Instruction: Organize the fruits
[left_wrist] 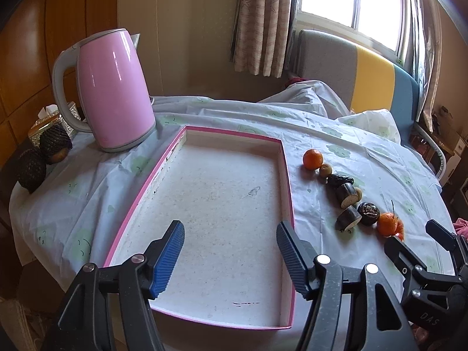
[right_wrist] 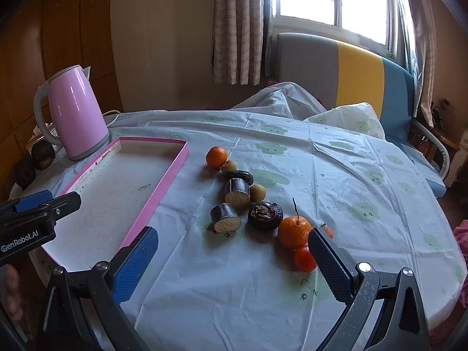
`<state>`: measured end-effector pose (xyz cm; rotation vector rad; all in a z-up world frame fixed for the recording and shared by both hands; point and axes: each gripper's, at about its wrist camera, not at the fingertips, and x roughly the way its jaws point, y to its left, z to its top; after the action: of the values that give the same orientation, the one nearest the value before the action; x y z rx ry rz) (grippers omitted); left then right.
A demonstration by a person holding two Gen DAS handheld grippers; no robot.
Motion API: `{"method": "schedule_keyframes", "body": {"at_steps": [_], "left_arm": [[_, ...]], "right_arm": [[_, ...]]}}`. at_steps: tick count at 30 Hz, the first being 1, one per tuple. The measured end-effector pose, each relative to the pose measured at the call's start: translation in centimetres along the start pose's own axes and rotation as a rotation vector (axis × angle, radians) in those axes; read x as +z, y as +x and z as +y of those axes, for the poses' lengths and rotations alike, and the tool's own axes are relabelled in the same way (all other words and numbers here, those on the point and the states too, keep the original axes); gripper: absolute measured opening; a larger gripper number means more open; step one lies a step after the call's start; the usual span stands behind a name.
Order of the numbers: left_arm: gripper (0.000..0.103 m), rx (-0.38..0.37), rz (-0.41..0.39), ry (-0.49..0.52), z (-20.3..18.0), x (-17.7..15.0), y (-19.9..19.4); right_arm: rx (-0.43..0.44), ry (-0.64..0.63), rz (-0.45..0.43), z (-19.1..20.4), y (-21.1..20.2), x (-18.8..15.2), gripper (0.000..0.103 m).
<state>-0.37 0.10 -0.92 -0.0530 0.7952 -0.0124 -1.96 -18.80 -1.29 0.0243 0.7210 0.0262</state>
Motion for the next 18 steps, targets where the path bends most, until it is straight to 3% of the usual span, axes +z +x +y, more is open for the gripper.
{"method": "schedule_keyframes", "body": {"at_steps": [18], "left_arm": [[0.067,-0.007,-0.011,0.027,-0.71,-0.04,-0.56]], "right_arm": [[0.015,0.003,-0.014,-0.6,-0.51,-0.23,0.103]]}}
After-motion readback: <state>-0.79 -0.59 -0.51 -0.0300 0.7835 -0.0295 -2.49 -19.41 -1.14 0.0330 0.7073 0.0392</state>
